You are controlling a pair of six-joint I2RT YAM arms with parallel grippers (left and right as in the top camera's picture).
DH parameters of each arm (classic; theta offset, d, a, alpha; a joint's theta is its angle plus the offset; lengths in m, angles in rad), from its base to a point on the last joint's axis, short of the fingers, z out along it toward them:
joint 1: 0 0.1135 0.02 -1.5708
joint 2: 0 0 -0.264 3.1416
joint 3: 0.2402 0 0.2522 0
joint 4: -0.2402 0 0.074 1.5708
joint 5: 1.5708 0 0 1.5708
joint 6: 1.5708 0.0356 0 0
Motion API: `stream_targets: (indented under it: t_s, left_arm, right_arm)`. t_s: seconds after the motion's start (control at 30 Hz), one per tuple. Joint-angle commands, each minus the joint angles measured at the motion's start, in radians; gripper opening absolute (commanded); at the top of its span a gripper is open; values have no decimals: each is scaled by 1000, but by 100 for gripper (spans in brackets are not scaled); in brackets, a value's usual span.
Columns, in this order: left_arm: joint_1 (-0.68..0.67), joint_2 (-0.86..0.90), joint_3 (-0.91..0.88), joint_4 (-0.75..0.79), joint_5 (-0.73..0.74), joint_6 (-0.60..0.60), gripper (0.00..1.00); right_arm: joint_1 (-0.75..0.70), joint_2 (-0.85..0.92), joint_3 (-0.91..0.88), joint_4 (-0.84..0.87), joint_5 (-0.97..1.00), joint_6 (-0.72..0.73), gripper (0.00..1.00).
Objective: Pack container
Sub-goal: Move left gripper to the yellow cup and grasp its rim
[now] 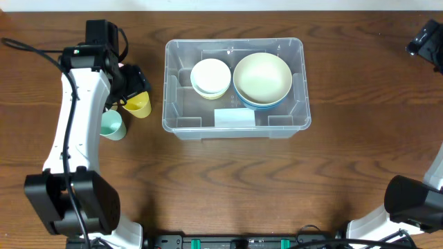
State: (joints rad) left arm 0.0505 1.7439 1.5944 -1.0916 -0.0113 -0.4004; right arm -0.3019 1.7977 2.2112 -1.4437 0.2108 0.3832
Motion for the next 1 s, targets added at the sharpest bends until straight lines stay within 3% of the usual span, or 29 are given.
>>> stream_targets:
  t_s: [0.0, 0.53, 0.77, 0.97]
  left_arm:
    - [6, 32, 15, 15, -54, 4, 86]
    - [6, 176, 12, 63, -53, 89, 79]
    - [43, 214, 8, 64, -27, -51, 76]
    - [76, 215, -11, 88, 18, -54, 75]
  right_arm:
    - [-4, -20, 11, -1, 6, 13, 99]
    - [-4, -20, 11, -1, 6, 13, 99]
    - [-4, -20, 11, -1, 6, 13, 99]
    - [-4, -20, 11, -1, 6, 13, 99]
